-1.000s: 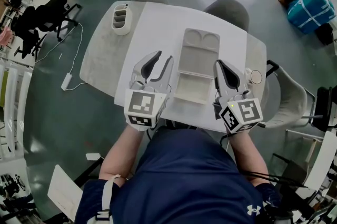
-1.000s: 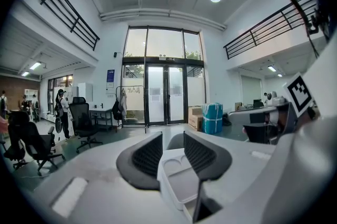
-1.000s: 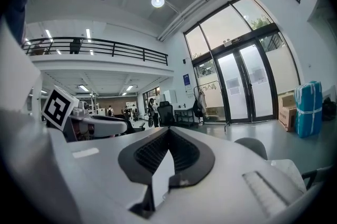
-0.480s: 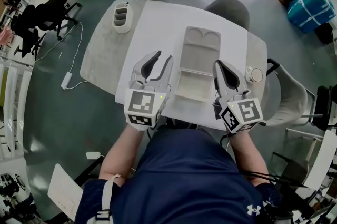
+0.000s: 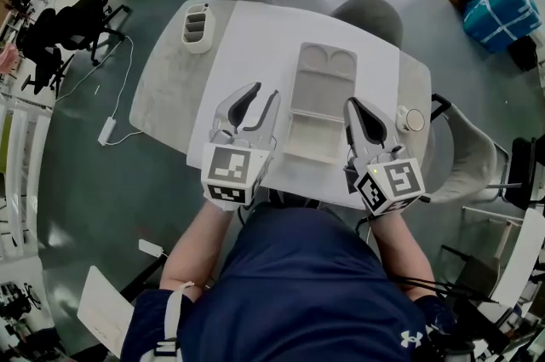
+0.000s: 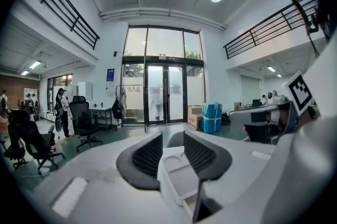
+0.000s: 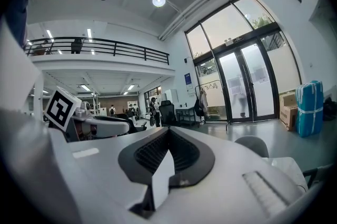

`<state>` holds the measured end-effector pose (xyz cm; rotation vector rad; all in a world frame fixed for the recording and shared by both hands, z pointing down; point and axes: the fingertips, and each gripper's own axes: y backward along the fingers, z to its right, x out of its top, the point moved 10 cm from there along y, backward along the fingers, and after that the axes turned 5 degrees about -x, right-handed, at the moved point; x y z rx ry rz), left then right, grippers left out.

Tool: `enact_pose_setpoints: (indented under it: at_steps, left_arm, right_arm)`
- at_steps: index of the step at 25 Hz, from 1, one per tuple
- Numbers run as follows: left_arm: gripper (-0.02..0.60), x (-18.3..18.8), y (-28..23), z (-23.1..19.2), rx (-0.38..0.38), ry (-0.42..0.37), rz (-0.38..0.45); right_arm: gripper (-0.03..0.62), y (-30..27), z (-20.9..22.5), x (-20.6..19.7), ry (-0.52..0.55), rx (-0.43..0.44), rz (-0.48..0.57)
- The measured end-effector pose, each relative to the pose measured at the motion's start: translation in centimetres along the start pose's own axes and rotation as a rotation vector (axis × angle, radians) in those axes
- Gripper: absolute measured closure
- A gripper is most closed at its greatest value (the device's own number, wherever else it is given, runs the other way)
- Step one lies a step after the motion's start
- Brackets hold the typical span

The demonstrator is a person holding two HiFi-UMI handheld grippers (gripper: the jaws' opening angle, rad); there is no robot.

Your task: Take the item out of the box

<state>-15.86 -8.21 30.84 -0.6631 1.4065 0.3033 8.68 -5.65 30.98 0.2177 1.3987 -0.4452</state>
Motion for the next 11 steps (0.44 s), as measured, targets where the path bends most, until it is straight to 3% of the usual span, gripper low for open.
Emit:
enact_pose_setpoints:
  at_steps: [11]
  left_arm:
    - [0.448, -0.38, 0.25, -0.24, -0.004, 0.001, -0.005]
  right_arm:
    - [0.592, 0.01, -0.44, -0.26, 0.002, -0.001, -0.003]
